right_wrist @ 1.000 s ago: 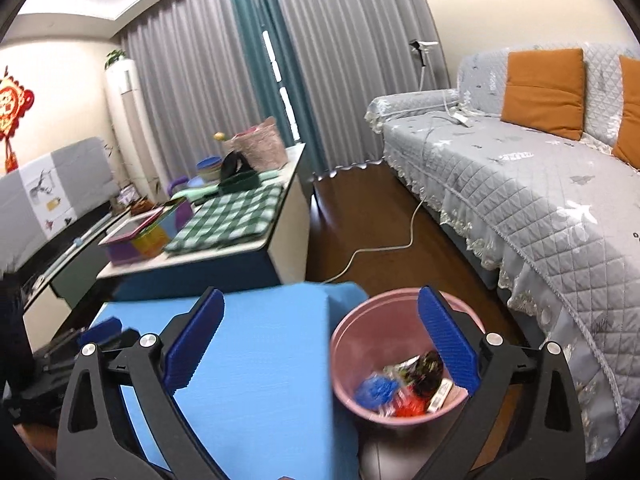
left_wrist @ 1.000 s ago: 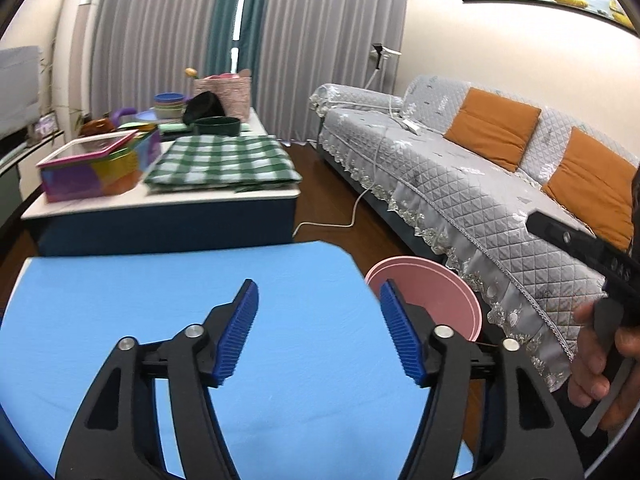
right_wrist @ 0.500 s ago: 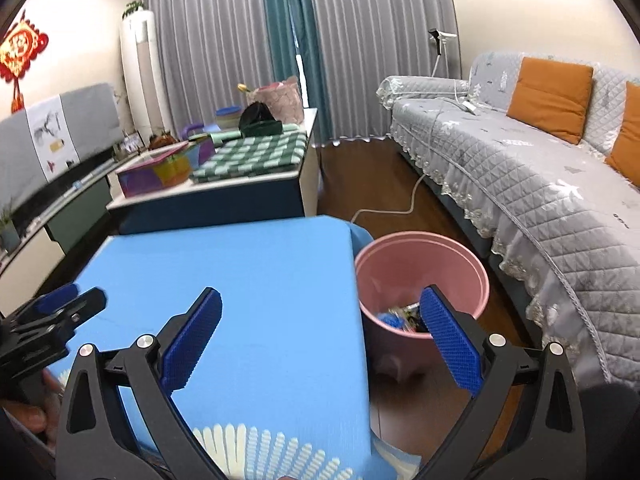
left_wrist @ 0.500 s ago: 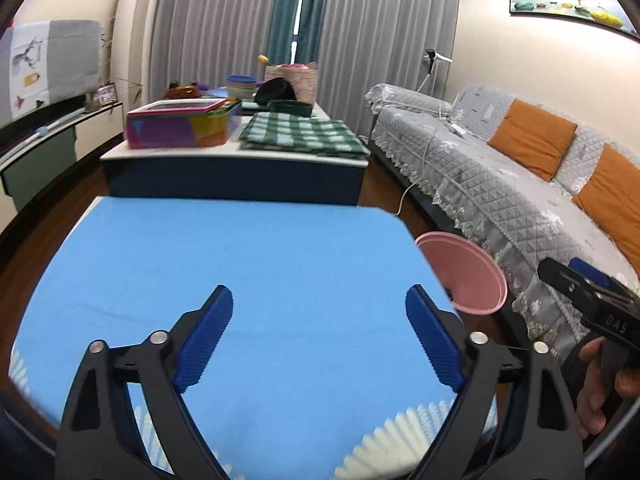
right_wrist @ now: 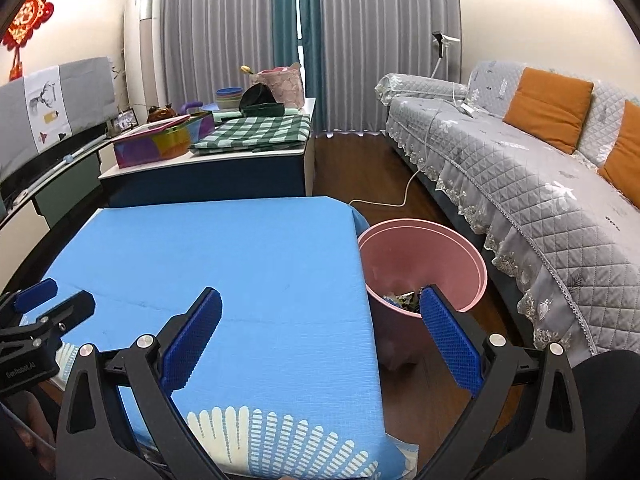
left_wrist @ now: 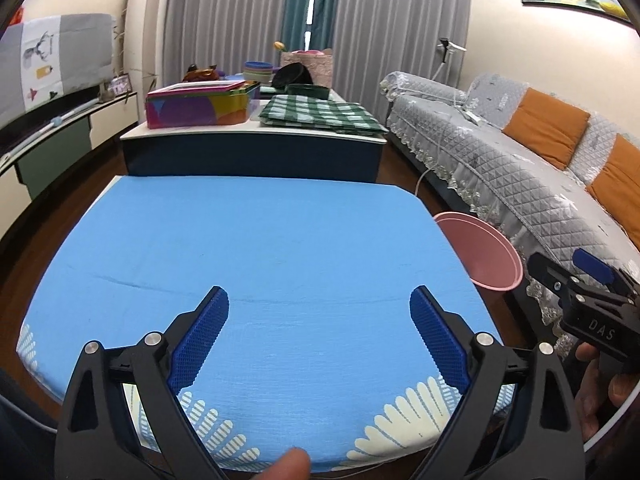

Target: Collect trash

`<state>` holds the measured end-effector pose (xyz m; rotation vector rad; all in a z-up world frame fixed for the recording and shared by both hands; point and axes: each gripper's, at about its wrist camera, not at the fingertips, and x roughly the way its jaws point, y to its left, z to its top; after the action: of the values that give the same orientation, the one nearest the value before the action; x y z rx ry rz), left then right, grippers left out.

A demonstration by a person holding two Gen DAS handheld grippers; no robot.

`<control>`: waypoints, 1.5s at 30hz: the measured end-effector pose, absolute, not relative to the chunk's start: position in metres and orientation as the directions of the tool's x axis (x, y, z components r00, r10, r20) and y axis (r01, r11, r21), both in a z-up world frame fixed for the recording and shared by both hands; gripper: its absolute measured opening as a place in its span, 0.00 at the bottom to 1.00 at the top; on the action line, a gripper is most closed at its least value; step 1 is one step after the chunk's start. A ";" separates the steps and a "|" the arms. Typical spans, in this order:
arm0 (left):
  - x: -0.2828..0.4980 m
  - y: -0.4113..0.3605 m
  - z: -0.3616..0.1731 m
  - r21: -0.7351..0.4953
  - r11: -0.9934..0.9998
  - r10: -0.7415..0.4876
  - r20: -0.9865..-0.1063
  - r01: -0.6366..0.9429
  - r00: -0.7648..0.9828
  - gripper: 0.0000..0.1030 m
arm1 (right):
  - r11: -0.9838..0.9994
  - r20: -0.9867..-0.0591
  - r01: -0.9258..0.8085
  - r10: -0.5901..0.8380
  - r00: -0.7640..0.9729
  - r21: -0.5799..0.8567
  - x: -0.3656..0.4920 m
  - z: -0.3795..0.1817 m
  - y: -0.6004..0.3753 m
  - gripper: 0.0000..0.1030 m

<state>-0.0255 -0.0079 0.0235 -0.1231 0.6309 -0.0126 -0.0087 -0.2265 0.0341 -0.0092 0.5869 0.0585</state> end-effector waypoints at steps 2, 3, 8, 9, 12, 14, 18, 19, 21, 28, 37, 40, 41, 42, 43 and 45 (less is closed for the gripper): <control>-0.021 -0.008 0.021 -0.114 0.993 -0.040 -0.595 -0.034 0.802 0.87 | 0.999 -0.560 -0.052 0.048 0.827 0.009 -0.005 0.031 -0.226 0.95; -0.020 -0.009 0.020 -0.112 0.993 -0.038 -0.598 -0.036 0.801 0.87 | 0.999 -0.562 -0.048 0.044 0.826 0.007 -0.003 0.029 -0.227 0.95; -0.016 -0.010 0.017 -0.107 0.993 -0.028 -0.600 -0.045 0.799 0.87 | 0.999 -0.568 -0.039 0.035 0.823 0.006 0.002 0.025 -0.228 0.95; -0.015 -0.010 0.016 -0.108 0.993 -0.029 -0.601 -0.044 0.799 0.87 | 0.999 -0.566 -0.038 0.035 0.824 0.007 0.002 0.026 -0.228 0.95; -0.014 -0.012 0.016 -0.105 0.994 -0.032 -0.604 -0.039 0.796 0.87 | 0.999 -0.559 -0.038 0.034 0.828 0.005 0.001 0.027 -0.227 0.95; -0.014 -0.013 0.015 -0.103 0.994 -0.032 -0.603 -0.038 0.797 0.87 | 0.999 -0.555 -0.039 0.036 0.831 0.006 0.000 0.028 -0.226 0.95; -0.013 -0.013 0.014 -0.103 0.994 -0.032 -0.601 -0.038 0.799 0.87 | 0.999 -0.540 -0.039 0.033 0.841 0.000 -0.003 0.030 -0.225 0.95; -0.013 -0.013 0.014 -0.104 0.994 -0.034 -0.599 -0.036 0.800 0.87 | 0.999 -0.539 -0.039 0.033 0.841 0.000 -0.003 0.031 -0.224 0.95; -0.013 -0.014 0.014 -0.104 0.994 -0.035 -0.597 -0.034 0.801 0.87 | 0.999 -0.537 -0.041 0.034 0.843 0.000 -0.003 0.032 -0.224 0.95; -0.016 -0.015 0.013 -0.105 0.994 -0.038 -0.596 -0.031 0.802 0.87 | 0.999 -0.531 -0.040 0.031 0.847 -0.004 -0.004 0.033 -0.224 0.95; -0.017 -0.015 0.013 -0.104 0.994 -0.038 -0.595 -0.030 0.803 0.87 | 0.999 -0.530 -0.037 0.030 0.848 -0.003 -0.005 0.035 -0.225 0.95; -0.018 -0.015 0.013 -0.104 0.994 -0.039 -0.595 -0.029 0.803 0.87 | 0.999 -0.531 -0.039 0.031 0.847 -0.003 -0.005 0.035 -0.226 0.95; -0.017 -0.015 0.013 -0.104 0.994 -0.039 -0.595 -0.029 0.802 0.87 | 0.999 -0.530 -0.038 0.030 0.847 -0.004 -0.005 0.035 -0.226 0.95; -0.017 -0.015 0.013 -0.105 0.994 -0.039 -0.596 -0.029 0.802 0.87 | 0.999 -0.530 -0.038 0.030 0.847 -0.003 -0.005 0.035 -0.226 0.95; -0.017 -0.015 0.013 -0.105 0.994 -0.040 -0.596 -0.028 0.802 0.87 | 0.999 -0.530 -0.038 0.030 0.848 -0.003 -0.005 0.035 -0.226 0.95; -0.017 -0.015 0.013 -0.104 0.994 -0.040 -0.596 -0.027 0.802 0.87 | 0.999 -0.530 -0.037 0.030 0.847 -0.004 -0.005 0.035 -0.226 0.95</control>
<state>-0.0171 -0.0152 0.0133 -0.1096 0.6400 -0.0069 -0.0050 -0.2258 0.0349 -0.0142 0.5587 0.0354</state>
